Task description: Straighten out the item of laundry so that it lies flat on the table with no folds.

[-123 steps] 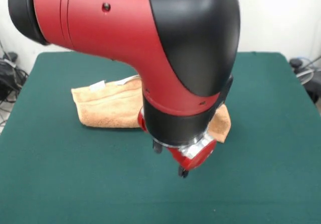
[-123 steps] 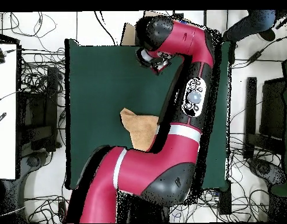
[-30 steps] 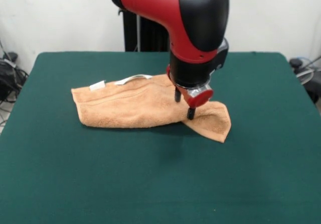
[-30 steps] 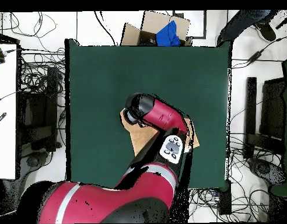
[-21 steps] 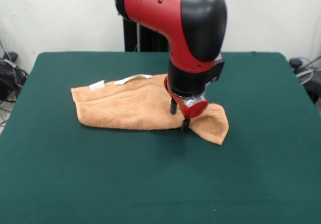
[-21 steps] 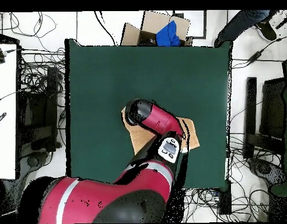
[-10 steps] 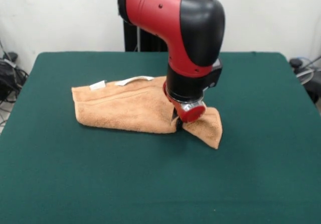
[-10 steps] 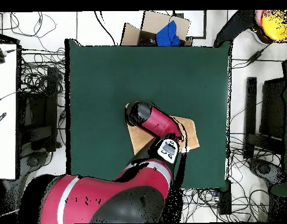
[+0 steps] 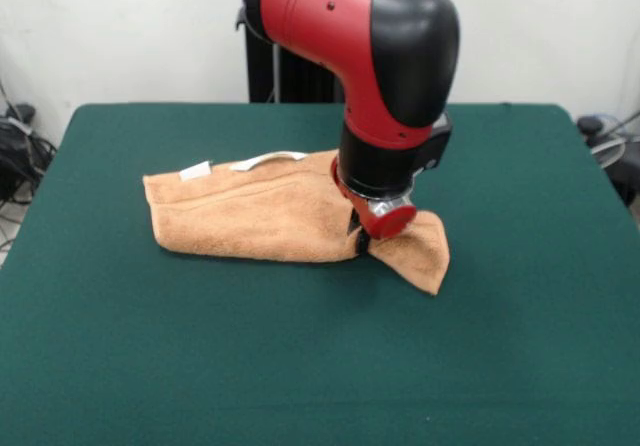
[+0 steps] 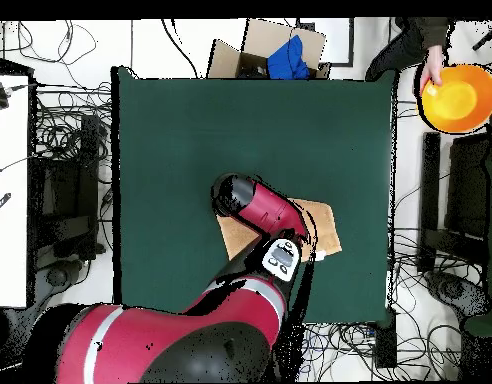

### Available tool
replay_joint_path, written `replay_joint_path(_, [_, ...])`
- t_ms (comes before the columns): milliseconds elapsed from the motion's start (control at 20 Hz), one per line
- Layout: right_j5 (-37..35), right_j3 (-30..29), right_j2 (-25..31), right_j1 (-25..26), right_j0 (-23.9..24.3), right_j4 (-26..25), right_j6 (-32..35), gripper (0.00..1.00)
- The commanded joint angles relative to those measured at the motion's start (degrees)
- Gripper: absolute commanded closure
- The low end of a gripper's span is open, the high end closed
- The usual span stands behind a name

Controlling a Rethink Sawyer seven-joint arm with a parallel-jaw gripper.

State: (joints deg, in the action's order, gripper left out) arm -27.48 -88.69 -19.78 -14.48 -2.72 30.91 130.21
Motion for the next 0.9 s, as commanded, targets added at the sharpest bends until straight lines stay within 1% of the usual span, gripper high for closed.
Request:
replay_joint_path(50, [-15.49,3.81,-0.66,1.37,-1.9,0.57,17.7,1.0])
replay_joint_path(150, [-18.84,5.64,-2.12,1.08,-1.99,-0.09,17.75,1.0])
replay_joint_path(350, [-21.65,9.49,-5.97,1.63,-2.72,-1.73,16.99,1.0])
replay_joint_path(500, [-22.68,11.32,-7.02,1.86,-2.4,-2.09,15.76,1.0])
replay_joint_path(700, [-26.0,14.04,-7.71,1.9,-1.69,-2.29,14.6,1.0])
replay_joint_path(900, [-27.94,16.09,-8.47,2.32,-1.54,-2.22,14.47,1.0])
